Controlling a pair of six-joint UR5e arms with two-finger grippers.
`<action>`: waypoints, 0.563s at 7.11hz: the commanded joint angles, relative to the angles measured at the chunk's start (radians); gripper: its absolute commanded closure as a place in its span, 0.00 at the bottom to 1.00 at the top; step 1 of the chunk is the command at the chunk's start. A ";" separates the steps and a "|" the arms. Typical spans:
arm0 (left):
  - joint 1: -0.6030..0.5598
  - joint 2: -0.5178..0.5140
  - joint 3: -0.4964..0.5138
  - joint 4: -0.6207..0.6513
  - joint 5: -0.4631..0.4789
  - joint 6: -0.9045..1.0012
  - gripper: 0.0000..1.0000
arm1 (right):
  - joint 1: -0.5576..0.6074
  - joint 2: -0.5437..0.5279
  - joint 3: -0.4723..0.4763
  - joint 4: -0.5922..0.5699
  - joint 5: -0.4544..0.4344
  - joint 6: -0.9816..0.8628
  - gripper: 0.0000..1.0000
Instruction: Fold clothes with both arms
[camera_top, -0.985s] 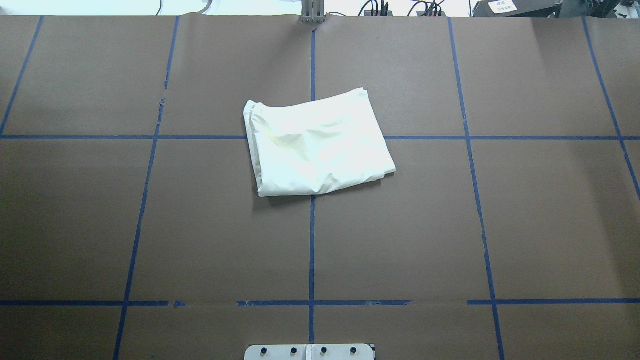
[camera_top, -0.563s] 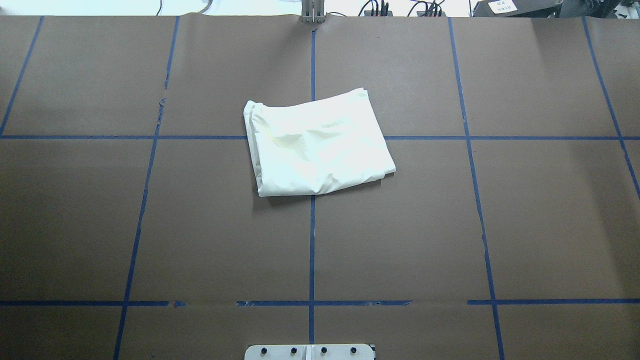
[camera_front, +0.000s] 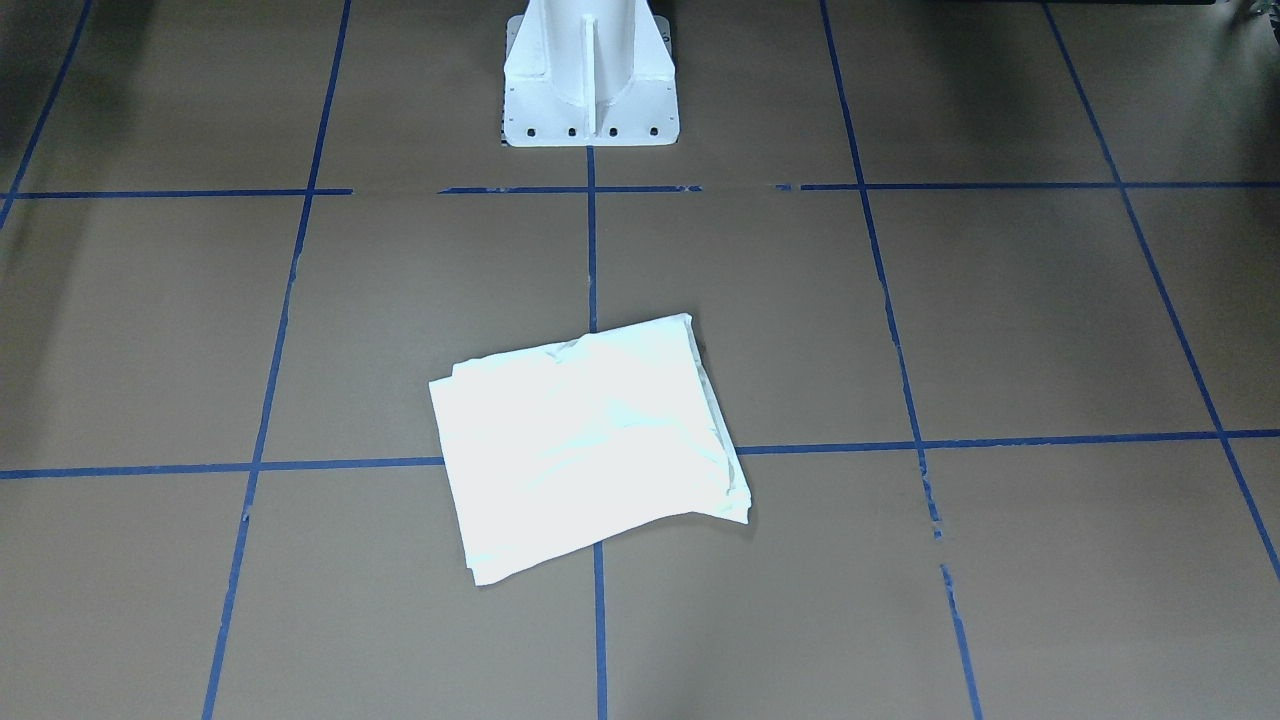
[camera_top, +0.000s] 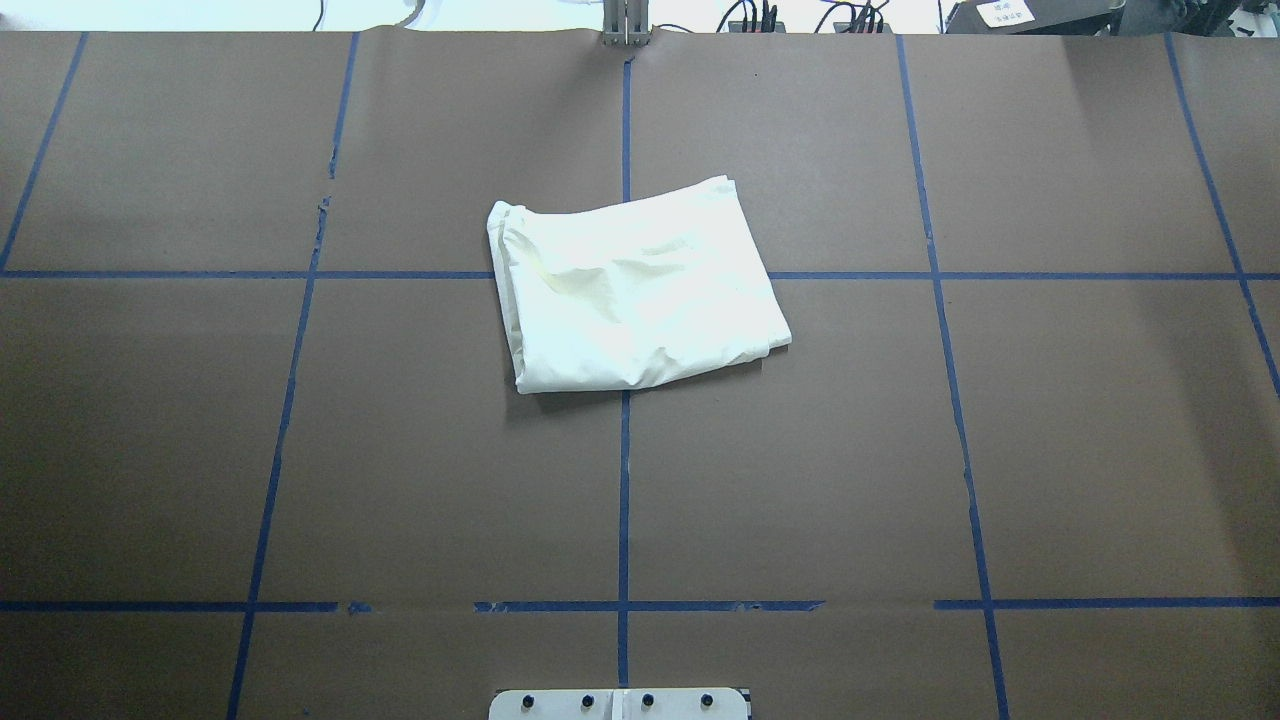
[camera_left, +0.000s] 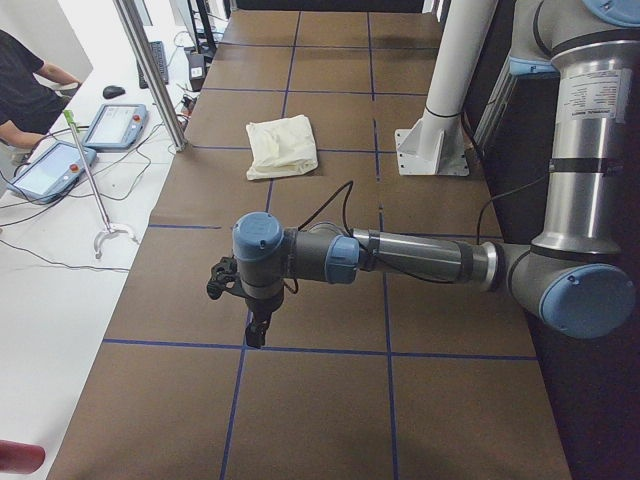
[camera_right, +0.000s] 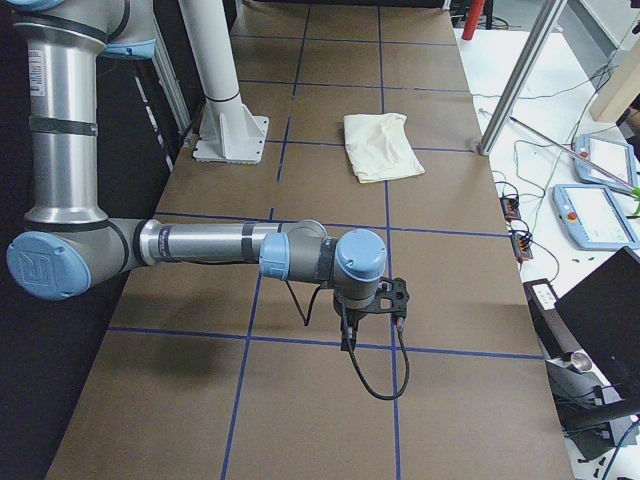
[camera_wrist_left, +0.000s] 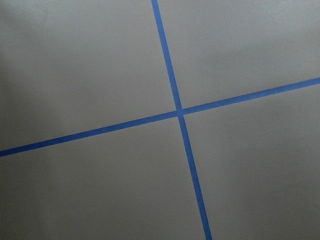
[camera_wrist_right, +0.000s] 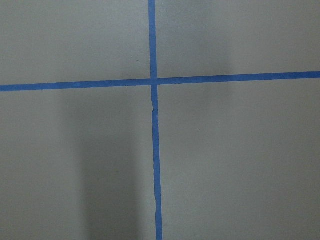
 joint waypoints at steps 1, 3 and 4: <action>0.000 0.001 0.001 0.000 0.000 0.000 0.00 | 0.000 0.001 0.000 0.000 0.000 0.000 0.00; 0.000 0.001 0.001 0.000 0.000 0.000 0.00 | 0.000 0.000 0.000 0.000 0.003 0.000 0.00; 0.002 -0.001 0.001 0.000 0.000 -0.002 0.00 | 0.000 0.000 0.000 0.000 0.005 0.000 0.00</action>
